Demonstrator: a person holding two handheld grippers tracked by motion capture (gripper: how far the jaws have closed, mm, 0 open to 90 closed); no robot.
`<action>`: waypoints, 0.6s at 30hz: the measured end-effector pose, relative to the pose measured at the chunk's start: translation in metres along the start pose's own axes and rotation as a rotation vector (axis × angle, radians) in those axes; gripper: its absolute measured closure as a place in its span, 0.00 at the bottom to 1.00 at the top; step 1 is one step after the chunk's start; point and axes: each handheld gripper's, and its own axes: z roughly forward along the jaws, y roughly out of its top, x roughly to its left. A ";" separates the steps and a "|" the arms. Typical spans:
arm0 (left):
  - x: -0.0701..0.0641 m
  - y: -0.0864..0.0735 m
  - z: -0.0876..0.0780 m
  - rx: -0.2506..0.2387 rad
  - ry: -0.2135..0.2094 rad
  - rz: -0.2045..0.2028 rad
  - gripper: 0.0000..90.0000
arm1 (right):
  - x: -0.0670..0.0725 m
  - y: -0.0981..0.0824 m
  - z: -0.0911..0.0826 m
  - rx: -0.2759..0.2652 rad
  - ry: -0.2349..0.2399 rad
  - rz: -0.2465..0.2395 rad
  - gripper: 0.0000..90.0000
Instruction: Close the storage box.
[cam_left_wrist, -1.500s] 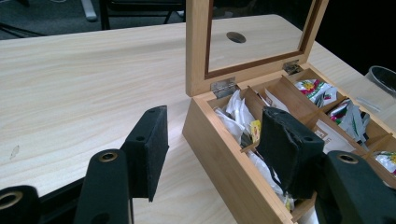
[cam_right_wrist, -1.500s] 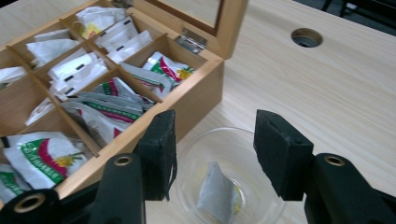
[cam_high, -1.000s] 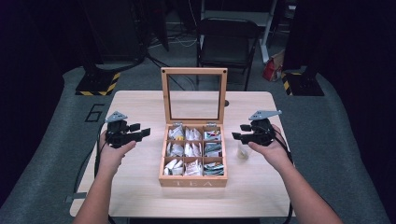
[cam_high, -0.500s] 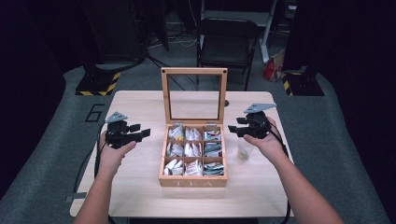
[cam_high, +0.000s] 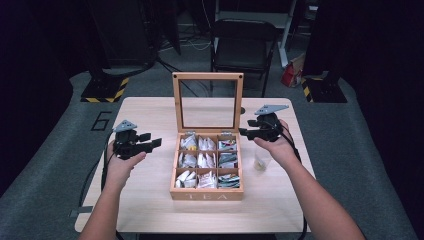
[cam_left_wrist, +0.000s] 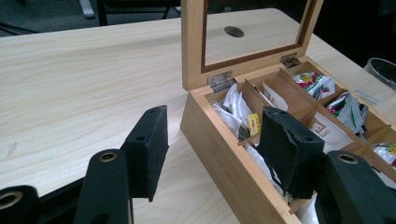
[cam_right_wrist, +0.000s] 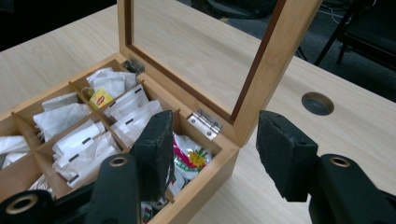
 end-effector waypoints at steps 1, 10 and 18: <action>0.000 0.000 0.000 0.001 0.000 0.001 0.47 | -0.001 0.001 0.001 -0.007 0.001 -0.007 0.51; 0.000 -0.001 0.001 0.002 -0.003 0.008 0.47 | -0.009 0.007 0.013 -0.012 -0.021 0.016 0.51; 0.001 -0.002 -0.001 -0.003 0.001 0.000 0.47 | -0.018 0.011 0.020 -0.013 -0.039 0.026 0.52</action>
